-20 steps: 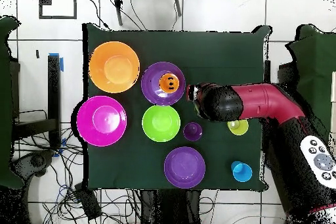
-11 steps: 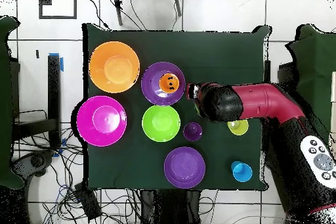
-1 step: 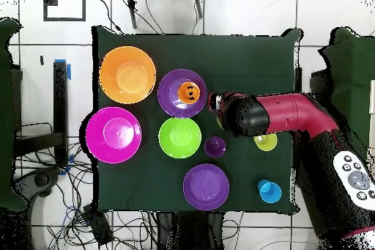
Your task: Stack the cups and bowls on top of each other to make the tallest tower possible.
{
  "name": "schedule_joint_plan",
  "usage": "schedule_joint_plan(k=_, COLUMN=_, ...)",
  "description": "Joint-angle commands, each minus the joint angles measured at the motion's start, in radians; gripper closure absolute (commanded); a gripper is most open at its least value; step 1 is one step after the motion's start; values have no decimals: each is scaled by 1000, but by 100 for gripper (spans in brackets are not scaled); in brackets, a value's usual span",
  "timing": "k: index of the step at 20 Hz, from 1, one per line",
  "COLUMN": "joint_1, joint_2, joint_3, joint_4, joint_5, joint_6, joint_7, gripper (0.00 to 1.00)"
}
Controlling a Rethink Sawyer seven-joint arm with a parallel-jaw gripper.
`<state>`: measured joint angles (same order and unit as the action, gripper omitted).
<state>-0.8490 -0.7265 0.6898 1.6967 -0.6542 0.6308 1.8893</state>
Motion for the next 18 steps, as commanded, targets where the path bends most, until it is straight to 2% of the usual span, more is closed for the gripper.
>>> schedule_joint_plan(k=1, joint_1=51, joint_2=35, joint_3=1, joint_4=24, joint_5=-92, joint_6=-54, joint_7=-121, gripper=0)
schedule_joint_plan(k=11, joint_1=68, joint_2=20, joint_3=-16, joint_4=39, joint_5=-132, joint_6=-72, joint_7=-104, gripper=0)
schedule_joint_plan(k=18, joint_1=55, joint_2=-2, joint_3=8, joint_4=53, joint_5=-71, joint_6=-19, joint_7=-108, gripper=0)
